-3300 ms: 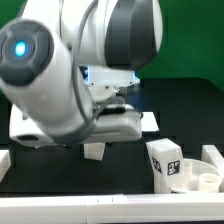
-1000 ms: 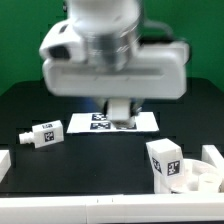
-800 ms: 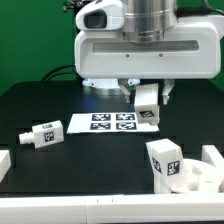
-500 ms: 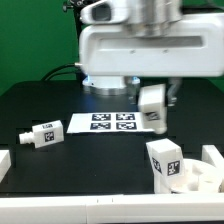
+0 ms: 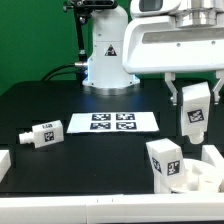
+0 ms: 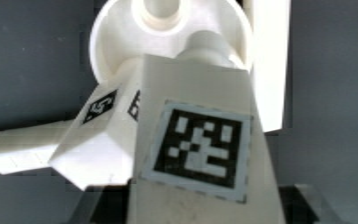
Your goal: Assemble stool
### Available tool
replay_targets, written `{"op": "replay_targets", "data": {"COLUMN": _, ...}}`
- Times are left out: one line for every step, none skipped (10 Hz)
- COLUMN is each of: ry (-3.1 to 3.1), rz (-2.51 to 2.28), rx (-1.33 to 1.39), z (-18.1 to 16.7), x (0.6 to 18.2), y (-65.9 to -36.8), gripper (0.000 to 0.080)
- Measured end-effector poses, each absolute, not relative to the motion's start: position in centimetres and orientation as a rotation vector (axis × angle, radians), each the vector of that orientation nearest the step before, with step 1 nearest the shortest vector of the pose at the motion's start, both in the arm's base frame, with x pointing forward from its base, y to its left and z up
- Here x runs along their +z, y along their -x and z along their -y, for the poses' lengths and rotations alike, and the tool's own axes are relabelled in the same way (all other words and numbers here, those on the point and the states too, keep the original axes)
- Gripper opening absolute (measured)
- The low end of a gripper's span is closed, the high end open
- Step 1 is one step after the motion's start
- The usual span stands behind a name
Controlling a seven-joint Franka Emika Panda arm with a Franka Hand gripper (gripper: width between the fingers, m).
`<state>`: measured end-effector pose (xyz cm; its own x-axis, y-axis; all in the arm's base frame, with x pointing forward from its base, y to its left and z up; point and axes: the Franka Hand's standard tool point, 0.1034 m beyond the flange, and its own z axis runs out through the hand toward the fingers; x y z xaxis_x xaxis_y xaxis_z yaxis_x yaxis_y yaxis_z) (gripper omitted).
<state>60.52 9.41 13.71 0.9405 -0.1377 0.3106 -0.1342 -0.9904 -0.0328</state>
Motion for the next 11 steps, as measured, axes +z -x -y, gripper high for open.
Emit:
{"op": "replay_targets", "data": {"ry": 3.122, "rz": -0.078, "rx": -0.495, "z": -9.3, "x": 13.2, "y": -60.6, "gripper": 0.0324}}
{"op": "replay_targets", "data": {"ry": 3.159, "rz": 0.081, "rx": -0.498, "z": -9.1, "x": 13.4, "y": -61.5, "gripper": 0.0324}}
{"op": "replay_targets", "data": {"ry": 3.179, "rz": 0.248, "rx": -0.541, "z": -10.4, "x": 14.0, "y": -62.5, "gripper": 0.0324}}
{"op": "replay_targets", "data": {"ry": 3.168, "rz": 0.192, "rx": -0.532, "z": -10.5, "x": 13.6, "y": -62.2, "gripper": 0.0324}}
{"op": "replay_targets", "data": {"ry": 3.166, "rz": 0.176, "rx": -0.526, "z": -10.3, "x": 13.5, "y": -62.1, "gripper": 0.0324}}
{"op": "replay_targets", "data": {"ry": 3.166, "rz": 0.178, "rx": -0.525, "z": -10.4, "x": 13.4, "y": -62.1, "gripper": 0.0324}}
{"op": "replay_targets", "data": {"ry": 3.166, "rz": 0.180, "rx": -0.524, "z": -10.4, "x": 13.4, "y": -62.1, "gripper": 0.0324}}
{"op": "replay_targets", "data": {"ry": 3.176, "rz": 0.260, "rx": -0.528, "z": -11.2, "x": 13.2, "y": -62.0, "gripper": 0.0324}}
{"op": "replay_targets", "data": {"ry": 3.176, "rz": 0.306, "rx": -0.533, "z": -12.2, "x": 13.2, "y": -61.9, "gripper": 0.0324}}
{"op": "replay_targets", "data": {"ry": 3.172, "rz": 0.278, "rx": -0.530, "z": -11.9, "x": 13.2, "y": -61.9, "gripper": 0.0324}}
{"op": "replay_targets", "data": {"ry": 3.173, "rz": 0.275, "rx": -0.529, "z": -11.8, "x": 13.2, "y": -61.9, "gripper": 0.0324}}
